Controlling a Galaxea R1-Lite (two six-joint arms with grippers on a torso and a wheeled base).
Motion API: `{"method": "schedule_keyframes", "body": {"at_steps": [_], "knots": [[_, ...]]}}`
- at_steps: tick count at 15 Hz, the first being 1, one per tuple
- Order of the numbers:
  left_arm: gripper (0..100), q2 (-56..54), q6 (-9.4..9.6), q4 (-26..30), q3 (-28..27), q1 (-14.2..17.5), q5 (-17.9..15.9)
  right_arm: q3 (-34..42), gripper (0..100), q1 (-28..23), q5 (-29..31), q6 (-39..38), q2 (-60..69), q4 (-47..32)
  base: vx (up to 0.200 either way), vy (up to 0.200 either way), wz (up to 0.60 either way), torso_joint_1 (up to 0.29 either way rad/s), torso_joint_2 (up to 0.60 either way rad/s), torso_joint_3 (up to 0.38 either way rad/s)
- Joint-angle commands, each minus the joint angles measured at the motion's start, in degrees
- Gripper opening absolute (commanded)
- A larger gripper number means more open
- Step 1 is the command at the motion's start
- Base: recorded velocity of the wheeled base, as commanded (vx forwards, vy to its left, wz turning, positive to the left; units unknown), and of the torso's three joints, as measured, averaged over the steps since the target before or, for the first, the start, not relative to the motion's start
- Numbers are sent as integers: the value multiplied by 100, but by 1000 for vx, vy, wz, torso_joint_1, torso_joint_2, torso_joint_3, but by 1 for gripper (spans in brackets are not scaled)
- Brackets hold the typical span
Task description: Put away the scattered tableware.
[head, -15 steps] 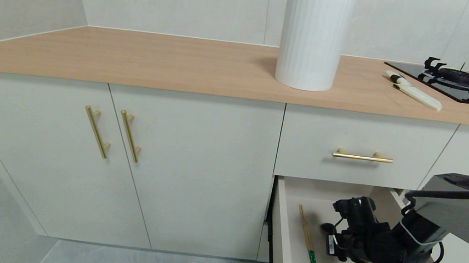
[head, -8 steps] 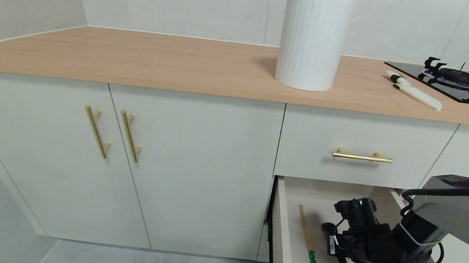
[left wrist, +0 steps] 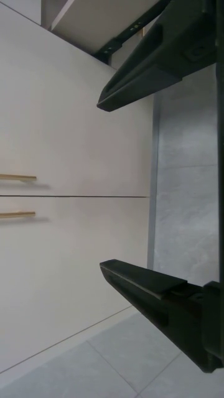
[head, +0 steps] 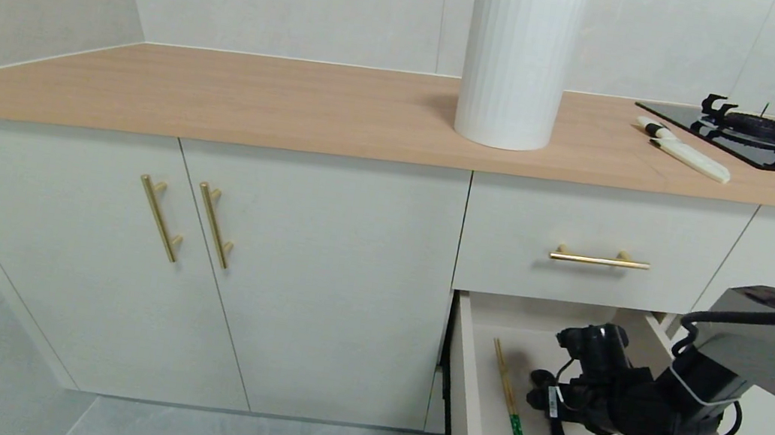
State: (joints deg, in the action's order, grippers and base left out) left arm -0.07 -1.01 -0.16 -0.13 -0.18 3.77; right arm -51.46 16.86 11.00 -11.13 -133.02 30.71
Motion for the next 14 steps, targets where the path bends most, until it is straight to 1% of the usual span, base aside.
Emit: {"method": "schedule_keyframes", "body": {"at_steps": [1, 2, 5, 6, 7, 9, 11, 14], "knots": [[100, 7, -4, -2, 5, 1, 1, 329, 100, 2, 8, 6, 989, -91, 0, 0, 0, 0, 0, 0], [100, 7, -4, -2, 5, 1, 1, 461, 100, 2, 17, -3, 1507, -311, 0, 0, 0, 0, 0, 0], [100, 7, -4, -2, -4, 1, 1, 839, 100, 28, 17, -214, 3300, -1744, 0, 0, 0, 0, 0, 0], [100, 7, -4, -2, 5, 1, 1, 883, 100, 28, 25, -249, 3459, -1858, 0, 0, 0, 0, 0, 0], [100, 7, -4, -2, 5, 1, 1, 1111, 100, 28, 17, -399, 4338, -2535, 0, 0, 0, 0, 0, 0], [100, 7, -4, -2, 5, 1, 1, 1331, 100, 28, 8, -434, 5243, -3387, 0, 0, 0, 0, 0, 0], [100, 7, -4, -2, 5, 1, 1, 1630, 100, 37, -10, -425, 5788, -3668, 0, 0, 0, 0, 0, 0], [100, 7, 13, -2, 5, 1, 1, 1762, 100, 45, -1, -408, 5849, -3739, 0, 0, 0, 0, 0, 0]]}}
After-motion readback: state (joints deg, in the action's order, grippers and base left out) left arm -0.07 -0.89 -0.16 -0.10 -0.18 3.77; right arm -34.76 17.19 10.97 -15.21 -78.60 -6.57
